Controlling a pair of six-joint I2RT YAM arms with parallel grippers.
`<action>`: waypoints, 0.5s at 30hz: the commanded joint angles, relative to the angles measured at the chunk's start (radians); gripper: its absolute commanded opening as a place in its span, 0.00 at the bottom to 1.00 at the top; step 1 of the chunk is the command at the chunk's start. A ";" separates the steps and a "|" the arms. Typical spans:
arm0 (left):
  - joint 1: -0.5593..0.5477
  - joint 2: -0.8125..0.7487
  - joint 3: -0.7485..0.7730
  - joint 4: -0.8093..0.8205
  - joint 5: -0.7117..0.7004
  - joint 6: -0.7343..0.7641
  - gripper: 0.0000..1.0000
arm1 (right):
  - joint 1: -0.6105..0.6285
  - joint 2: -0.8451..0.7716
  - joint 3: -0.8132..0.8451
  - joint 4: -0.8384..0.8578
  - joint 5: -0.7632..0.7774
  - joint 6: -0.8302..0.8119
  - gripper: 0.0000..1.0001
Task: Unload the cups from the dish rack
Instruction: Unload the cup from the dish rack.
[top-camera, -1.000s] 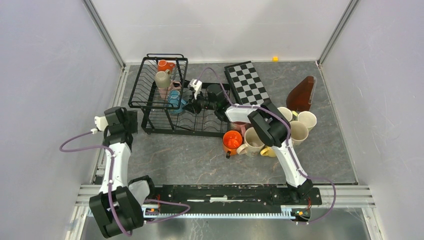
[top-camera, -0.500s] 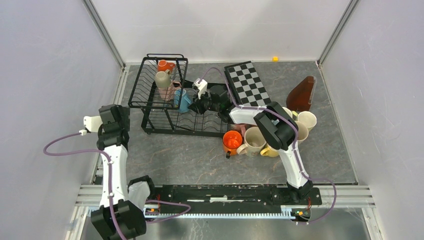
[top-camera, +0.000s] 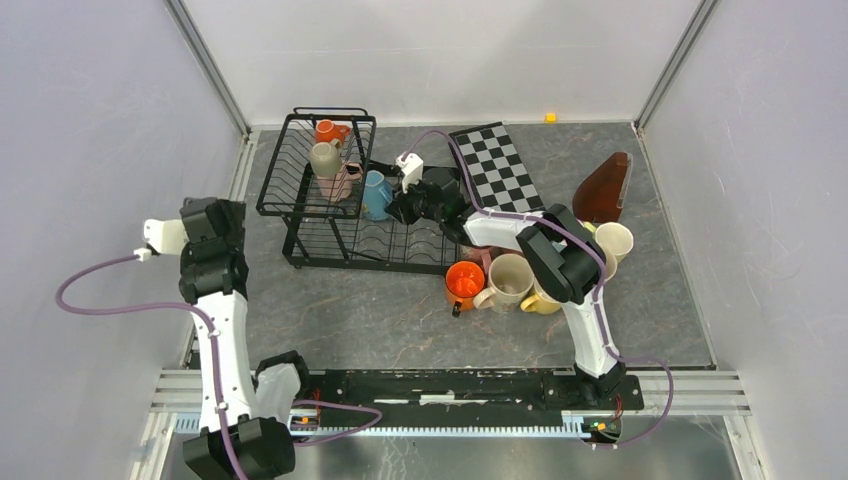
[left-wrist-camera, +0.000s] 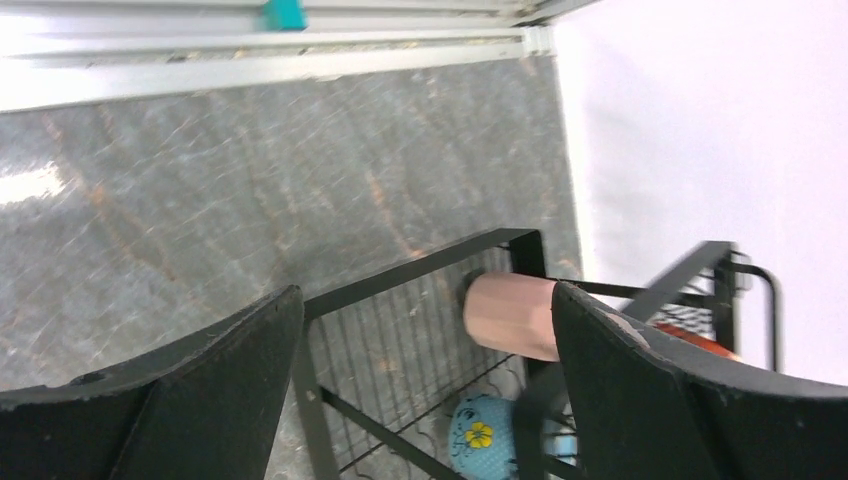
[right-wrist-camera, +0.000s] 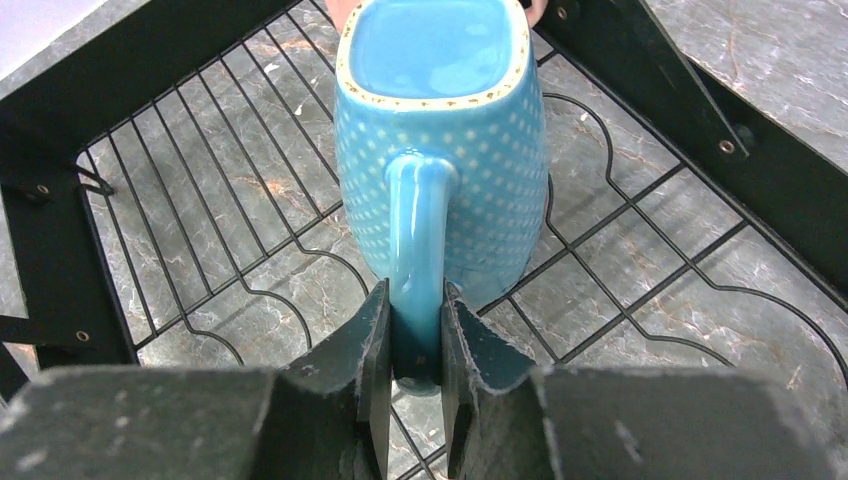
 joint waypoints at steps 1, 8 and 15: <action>0.006 -0.017 0.133 0.037 0.034 0.135 1.00 | -0.007 -0.094 0.007 0.048 0.041 0.047 0.00; -0.015 0.023 0.268 0.078 0.199 0.238 1.00 | -0.008 -0.141 0.013 0.017 0.080 0.106 0.00; -0.073 0.088 0.426 0.089 0.308 0.299 1.00 | -0.012 -0.205 0.000 -0.032 0.145 0.158 0.00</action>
